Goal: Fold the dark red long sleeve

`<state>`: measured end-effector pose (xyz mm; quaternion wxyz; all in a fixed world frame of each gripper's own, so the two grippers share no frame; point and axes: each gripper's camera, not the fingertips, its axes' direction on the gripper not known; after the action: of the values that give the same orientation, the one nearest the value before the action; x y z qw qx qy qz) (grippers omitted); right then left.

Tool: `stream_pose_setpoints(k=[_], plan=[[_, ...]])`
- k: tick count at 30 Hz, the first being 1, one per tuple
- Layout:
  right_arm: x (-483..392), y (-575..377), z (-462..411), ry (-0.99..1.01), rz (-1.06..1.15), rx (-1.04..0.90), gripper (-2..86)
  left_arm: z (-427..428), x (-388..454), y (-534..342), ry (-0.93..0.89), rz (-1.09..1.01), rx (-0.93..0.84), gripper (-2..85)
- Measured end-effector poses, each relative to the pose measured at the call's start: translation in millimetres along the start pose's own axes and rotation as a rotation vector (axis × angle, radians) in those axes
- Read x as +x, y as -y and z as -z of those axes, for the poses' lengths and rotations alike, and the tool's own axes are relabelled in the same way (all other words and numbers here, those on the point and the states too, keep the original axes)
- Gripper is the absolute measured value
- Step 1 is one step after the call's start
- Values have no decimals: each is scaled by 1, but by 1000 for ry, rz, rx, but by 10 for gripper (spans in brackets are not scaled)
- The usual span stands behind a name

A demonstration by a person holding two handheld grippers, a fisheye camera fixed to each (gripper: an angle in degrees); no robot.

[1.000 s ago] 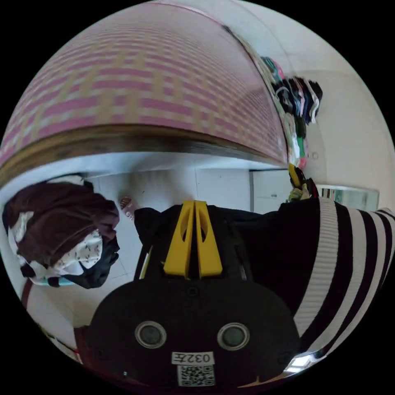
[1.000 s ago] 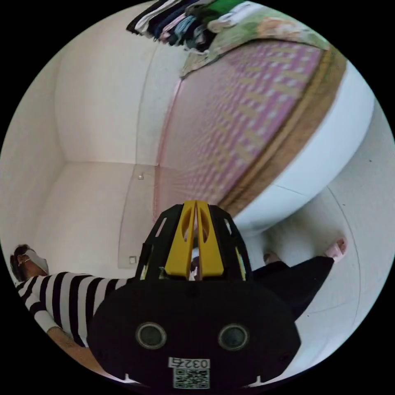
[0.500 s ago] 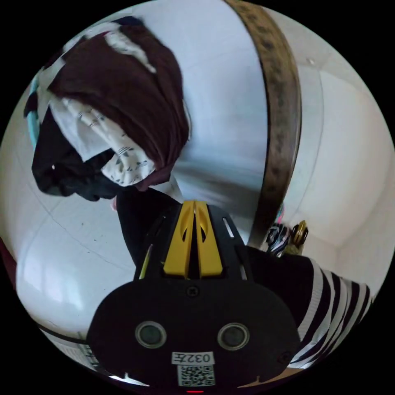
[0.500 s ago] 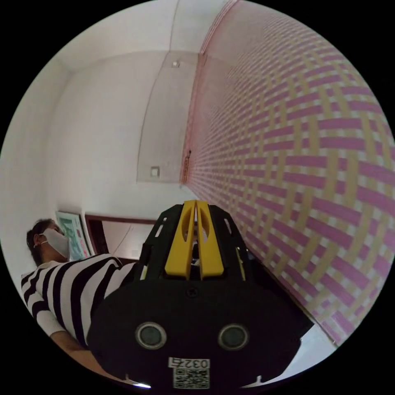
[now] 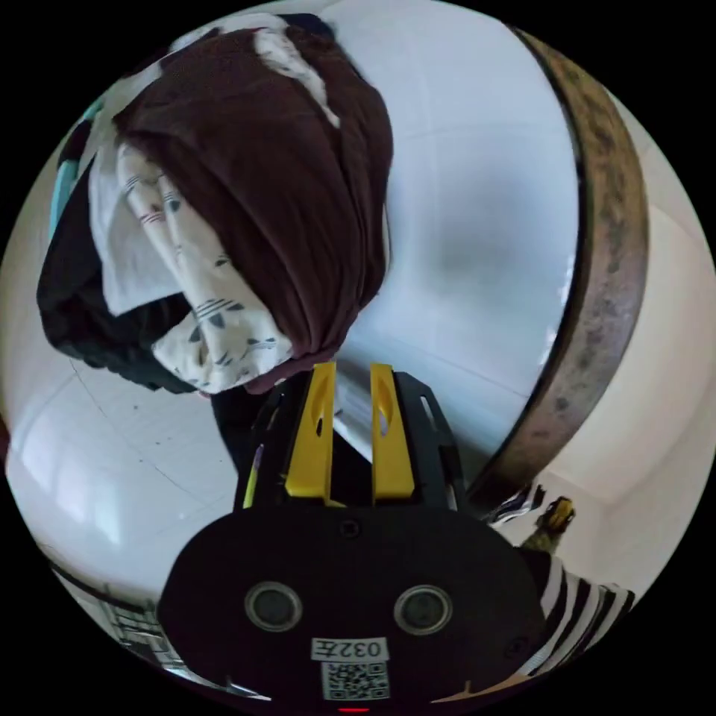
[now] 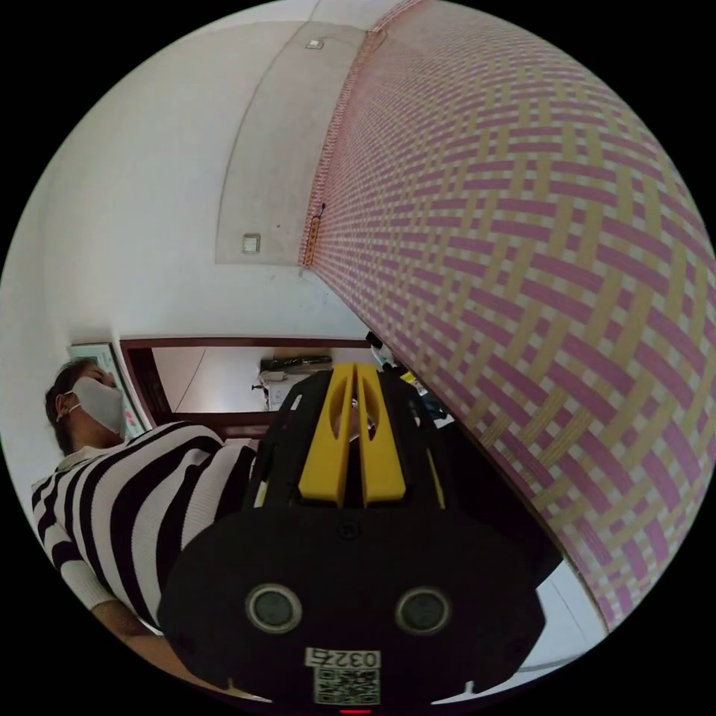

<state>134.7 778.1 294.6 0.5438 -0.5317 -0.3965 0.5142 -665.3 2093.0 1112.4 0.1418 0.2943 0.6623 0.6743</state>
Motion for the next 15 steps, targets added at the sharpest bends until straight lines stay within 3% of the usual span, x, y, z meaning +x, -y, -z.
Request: stream_pose_setpoints(k=[2,5,10,15], plan=[[-5,-12,12,-20,-14,22,-10,-19,16,13,221,-130,-88,57],[-13,-24,22,-57,-23,15,-10,-42,13,13,400,-224,-158,64],[-29,-36,35,-118,-8,-5,-10,-47,-19,-1,480,-246,-161,41],[-41,-39,46,-107,6,-3,-10,-12,-79,-6,351,-109,-202,-4]])
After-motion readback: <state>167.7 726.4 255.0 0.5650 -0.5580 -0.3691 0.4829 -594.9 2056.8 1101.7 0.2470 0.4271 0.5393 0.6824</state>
